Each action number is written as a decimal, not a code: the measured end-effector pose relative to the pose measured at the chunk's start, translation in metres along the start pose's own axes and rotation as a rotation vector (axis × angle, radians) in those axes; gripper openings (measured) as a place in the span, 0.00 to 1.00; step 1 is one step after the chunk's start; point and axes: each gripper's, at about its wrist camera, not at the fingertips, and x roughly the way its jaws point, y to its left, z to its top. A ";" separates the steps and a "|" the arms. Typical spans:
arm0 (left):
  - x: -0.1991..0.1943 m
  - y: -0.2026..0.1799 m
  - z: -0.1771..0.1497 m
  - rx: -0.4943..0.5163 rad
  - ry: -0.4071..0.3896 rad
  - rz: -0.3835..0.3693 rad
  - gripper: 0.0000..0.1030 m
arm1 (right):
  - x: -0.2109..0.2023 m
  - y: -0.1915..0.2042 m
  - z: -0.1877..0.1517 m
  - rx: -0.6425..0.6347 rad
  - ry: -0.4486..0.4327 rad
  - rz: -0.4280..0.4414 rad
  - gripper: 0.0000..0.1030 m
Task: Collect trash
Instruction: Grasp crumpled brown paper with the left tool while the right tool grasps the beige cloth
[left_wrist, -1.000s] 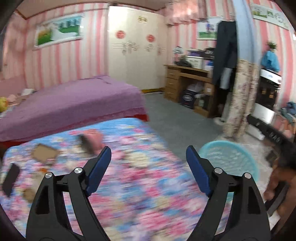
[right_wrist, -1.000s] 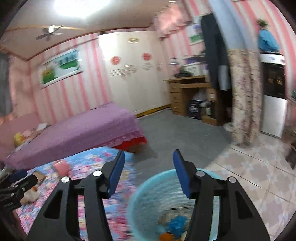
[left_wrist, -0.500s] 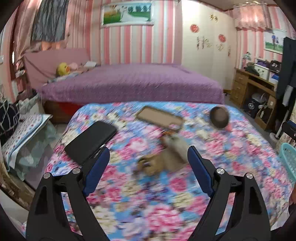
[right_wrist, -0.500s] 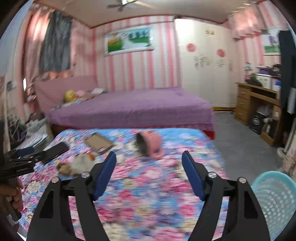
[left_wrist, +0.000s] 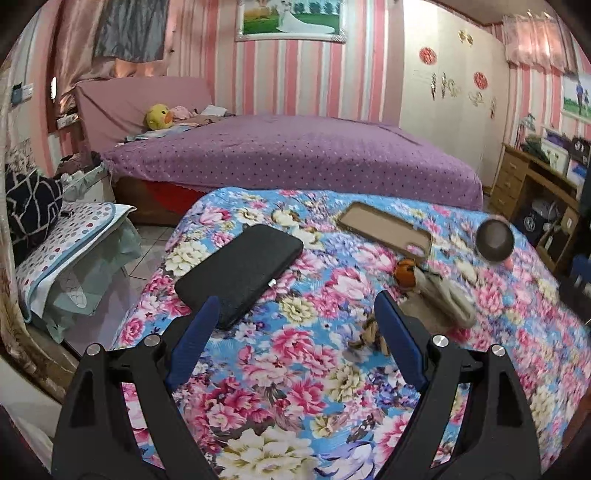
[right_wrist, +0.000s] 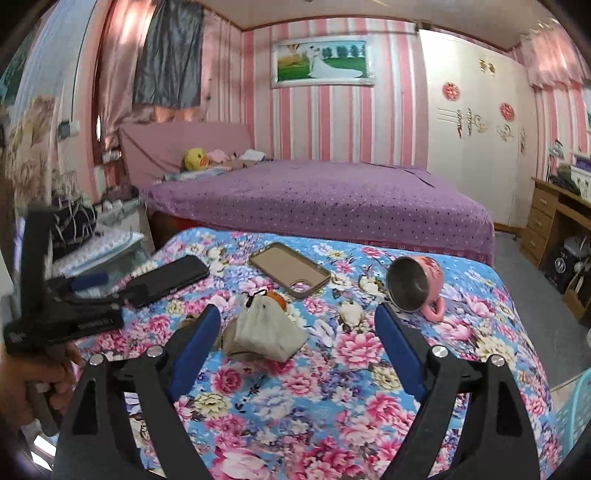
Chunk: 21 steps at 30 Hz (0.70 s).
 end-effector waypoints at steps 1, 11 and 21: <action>-0.002 0.001 0.002 -0.005 -0.008 -0.003 0.82 | 0.002 0.003 0.000 -0.013 0.011 0.002 0.81; -0.002 0.018 0.002 -0.038 -0.006 0.034 0.82 | 0.031 0.032 0.024 -0.051 0.038 0.050 0.82; 0.016 0.018 -0.014 -0.040 0.066 0.020 0.82 | 0.087 0.059 -0.008 -0.136 0.122 0.016 0.80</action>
